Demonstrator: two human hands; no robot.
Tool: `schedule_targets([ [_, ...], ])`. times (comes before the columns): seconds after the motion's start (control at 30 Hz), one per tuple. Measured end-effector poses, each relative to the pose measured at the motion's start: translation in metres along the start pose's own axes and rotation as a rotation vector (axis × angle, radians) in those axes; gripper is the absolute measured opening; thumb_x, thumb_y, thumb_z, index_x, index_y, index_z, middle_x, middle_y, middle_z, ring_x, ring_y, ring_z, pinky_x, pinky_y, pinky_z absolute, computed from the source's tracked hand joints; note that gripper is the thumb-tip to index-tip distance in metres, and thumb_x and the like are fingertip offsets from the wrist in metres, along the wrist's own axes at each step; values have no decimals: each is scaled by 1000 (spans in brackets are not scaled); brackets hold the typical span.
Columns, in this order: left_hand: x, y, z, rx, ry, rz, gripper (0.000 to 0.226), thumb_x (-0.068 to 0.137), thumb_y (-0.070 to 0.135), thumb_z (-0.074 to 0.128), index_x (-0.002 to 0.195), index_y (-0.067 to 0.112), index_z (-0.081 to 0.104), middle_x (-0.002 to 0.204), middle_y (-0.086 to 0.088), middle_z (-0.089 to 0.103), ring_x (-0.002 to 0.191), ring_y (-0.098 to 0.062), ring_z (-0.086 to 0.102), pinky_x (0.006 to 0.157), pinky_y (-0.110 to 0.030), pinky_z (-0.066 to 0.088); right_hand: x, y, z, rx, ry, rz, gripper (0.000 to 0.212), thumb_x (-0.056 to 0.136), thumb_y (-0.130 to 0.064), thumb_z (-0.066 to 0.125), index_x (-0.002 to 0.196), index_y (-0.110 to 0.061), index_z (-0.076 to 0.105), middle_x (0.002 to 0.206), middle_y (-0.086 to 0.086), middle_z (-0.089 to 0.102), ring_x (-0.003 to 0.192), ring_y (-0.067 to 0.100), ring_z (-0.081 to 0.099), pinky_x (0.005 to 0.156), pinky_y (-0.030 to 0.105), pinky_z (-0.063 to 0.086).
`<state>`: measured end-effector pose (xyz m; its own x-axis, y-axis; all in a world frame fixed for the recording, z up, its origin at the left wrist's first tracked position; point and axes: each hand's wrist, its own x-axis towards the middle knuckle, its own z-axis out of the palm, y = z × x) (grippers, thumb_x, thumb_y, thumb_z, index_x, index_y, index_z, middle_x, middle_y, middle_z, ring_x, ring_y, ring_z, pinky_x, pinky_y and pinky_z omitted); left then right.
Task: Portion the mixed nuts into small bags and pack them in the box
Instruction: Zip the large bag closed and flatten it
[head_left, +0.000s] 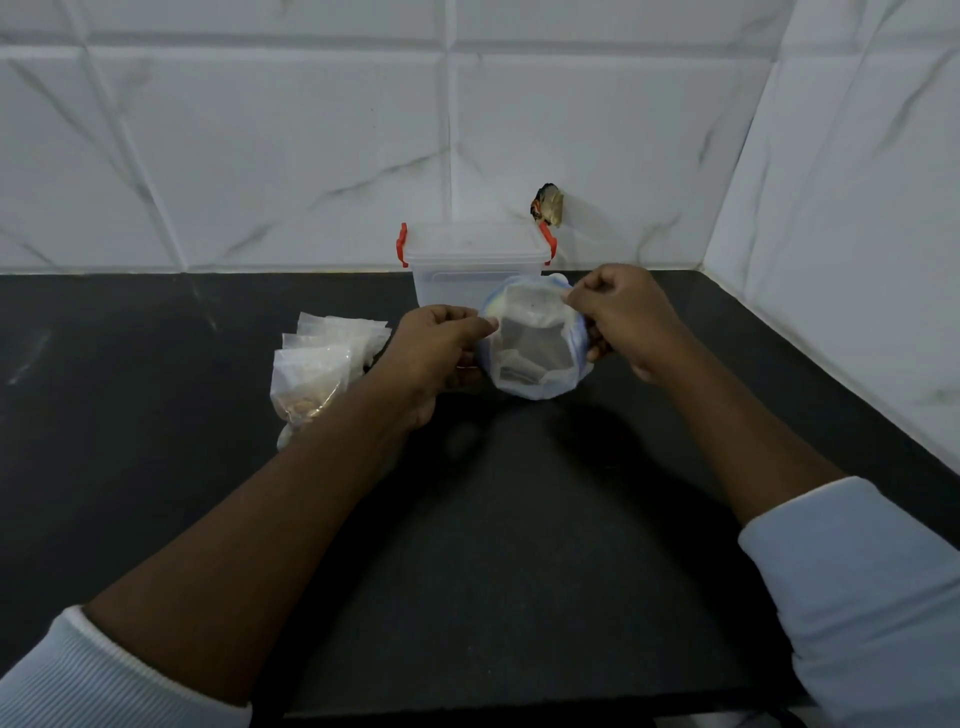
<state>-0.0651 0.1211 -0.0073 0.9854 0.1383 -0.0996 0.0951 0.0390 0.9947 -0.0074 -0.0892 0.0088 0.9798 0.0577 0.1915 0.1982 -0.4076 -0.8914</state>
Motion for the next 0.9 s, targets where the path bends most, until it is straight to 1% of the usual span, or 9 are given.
schedule_targets([
  [0.1, -5, 4, 2, -145, -80, -37, 26, 89, 2, 73, 114, 10, 68, 107, -11, 77, 98, -27, 76, 84, -42, 63, -1, -4, -7, 364, -252, 99, 17, 96, -1, 64, 112, -2, 64, 89, 15, 67, 66, 20, 62, 56, 29, 56],
  [0.2, -6, 1, 5, -179, -58, 5, 38, 85, -1, 78, 119, 7, 65, 105, -11, 78, 93, -25, 77, 73, -36, 63, -2, 0, -11, 285, -355, 44, 41, 87, 11, 69, 124, -6, 61, 91, 10, 69, 72, 17, 66, 57, 28, 56],
  [0.27, -5, -2, 5, -119, 43, 53, 38, 83, -1, 79, 116, 8, 63, 101, -12, 77, 86, -23, 78, 67, -33, 62, -2, 2, -11, 50, -264, -12, 47, 83, 8, 73, 123, -13, 61, 89, 10, 66, 69, 17, 64, 51, 27, 52],
  [0.33, -4, -5, 3, 49, 203, 148, 29, 85, 2, 77, 105, 14, 59, 98, -10, 72, 77, -21, 76, 62, -30, 61, 0, 2, -11, -221, -53, -83, 41, 81, 0, 72, 117, -17, 63, 86, 3, 65, 69, 15, 61, 53, 24, 48],
  [0.43, -5, -9, 1, 370, 376, 283, 29, 88, 7, 72, 93, 26, 51, 96, -1, 64, 78, -14, 68, 58, -24, 54, 2, 2, -14, -281, 156, -135, 26, 84, -5, 66, 107, -18, 64, 90, 1, 65, 71, 14, 60, 53, 23, 45],
  [0.53, -4, -11, 2, 497, 302, 357, 30, 87, 3, 69, 97, 26, 54, 102, 5, 60, 88, -8, 61, 66, -16, 45, 3, 3, -14, -367, 111, -161, 21, 88, -8, 61, 105, -16, 70, 86, 0, 66, 68, 13, 60, 52, 26, 46],
  [0.63, -2, -8, 0, 455, 220, 329, 31, 89, 3, 68, 109, 24, 58, 104, 9, 62, 92, -6, 61, 65, -15, 46, 4, 3, -16, -346, 25, -131, 21, 90, -13, 60, 103, -19, 75, 84, 0, 68, 70, 13, 59, 57, 29, 48],
  [0.8, 0, -1, -1, 130, 86, 188, 8, 97, 15, 64, 103, 13, 69, 104, -7, 74, 95, -22, 73, 79, -41, 64, 3, 1, -22, 69, -80, 66, 27, 99, -27, 56, 99, -6, 74, 86, 8, 68, 78, 21, 58, 64, 36, 48],
  [0.9, 1, 1, -3, 1, 28, 116, 7, 95, 9, 68, 102, 7, 68, 107, -12, 74, 96, -26, 74, 78, -41, 64, 5, 5, -26, 212, -108, 134, 20, 100, -23, 63, 99, -8, 76, 90, 6, 73, 84, 21, 64, 76, 38, 53],
])
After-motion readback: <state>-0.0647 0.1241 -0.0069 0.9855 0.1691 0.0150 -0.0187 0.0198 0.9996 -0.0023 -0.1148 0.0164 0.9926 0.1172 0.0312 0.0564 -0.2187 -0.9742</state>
